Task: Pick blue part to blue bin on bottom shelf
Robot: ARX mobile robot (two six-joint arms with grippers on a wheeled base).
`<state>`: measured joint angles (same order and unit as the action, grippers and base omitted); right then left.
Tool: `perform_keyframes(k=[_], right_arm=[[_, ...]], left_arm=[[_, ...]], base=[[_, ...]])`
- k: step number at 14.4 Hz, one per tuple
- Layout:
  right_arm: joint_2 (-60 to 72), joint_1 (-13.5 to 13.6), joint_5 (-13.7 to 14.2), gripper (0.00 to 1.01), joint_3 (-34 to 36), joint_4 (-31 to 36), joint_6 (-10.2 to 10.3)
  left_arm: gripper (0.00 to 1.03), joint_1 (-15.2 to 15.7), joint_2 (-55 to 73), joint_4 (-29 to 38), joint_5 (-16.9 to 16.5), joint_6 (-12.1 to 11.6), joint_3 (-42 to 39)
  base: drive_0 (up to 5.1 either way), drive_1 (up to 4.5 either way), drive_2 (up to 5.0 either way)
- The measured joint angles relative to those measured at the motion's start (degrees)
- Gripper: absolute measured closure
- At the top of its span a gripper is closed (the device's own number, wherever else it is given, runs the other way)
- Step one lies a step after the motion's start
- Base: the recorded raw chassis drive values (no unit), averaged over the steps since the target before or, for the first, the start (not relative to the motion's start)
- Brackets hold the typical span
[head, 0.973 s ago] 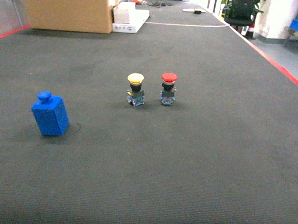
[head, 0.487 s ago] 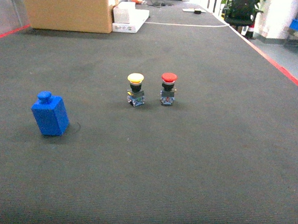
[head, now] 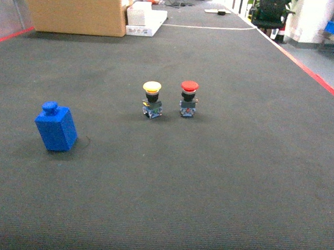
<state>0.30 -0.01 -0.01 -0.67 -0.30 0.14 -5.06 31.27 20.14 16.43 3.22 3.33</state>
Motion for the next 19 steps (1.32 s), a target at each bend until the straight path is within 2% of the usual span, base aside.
perform_keyframes(k=[1, 3, 5, 7, 10, 13, 19], right_arm=[[0.00, 0.00, 0.00, 0.03, 0.00, 0.02, 0.02], [0.00, 0.00, 0.00, 0.03, 0.00, 0.00, 0.02], [0.00, 0.00, 0.00, 0.03, 0.00, 0.02, 0.00], [0.00, 0.00, 0.00, 0.03, 0.00, 0.00, 0.00], [0.00, 0.00, 0.00, 0.03, 0.00, 0.00, 0.02], [0.00, 0.00, 0.00, 0.03, 0.00, 0.00, 0.00], [0.00, 0.00, 0.00, 0.03, 0.00, 0.00, 0.00]], left_arm=[[0.05, -0.81, 11.08, 9.84, -0.94, -0.09, 1.70], [0.05, -2.73, 28.30, 24.02, -3.54, -0.57, 6.60], [0.05, -4.13, 42.69, 32.76, -4.11, -1.46, 9.97], [0.05, -3.89, 53.81, 38.99, -4.50, -1.75, 13.68], [0.05, -2.86, 65.33, 42.64, -6.21, -1.75, 18.58], [0.05, -0.59, 73.44, 45.00, -8.15, -1.68, 22.73], [0.05, 0.94, 81.33, 44.26, -11.47, -2.03, 29.24]], base=[[0.0, 0.00, 0.0], [0.0, 0.00, 0.0], [0.0, 0.00, 0.0], [0.0, 0.00, 0.0], [0.0, 0.00, 0.0], [0.0, 0.00, 0.0], [0.0, 0.00, 0.0]])
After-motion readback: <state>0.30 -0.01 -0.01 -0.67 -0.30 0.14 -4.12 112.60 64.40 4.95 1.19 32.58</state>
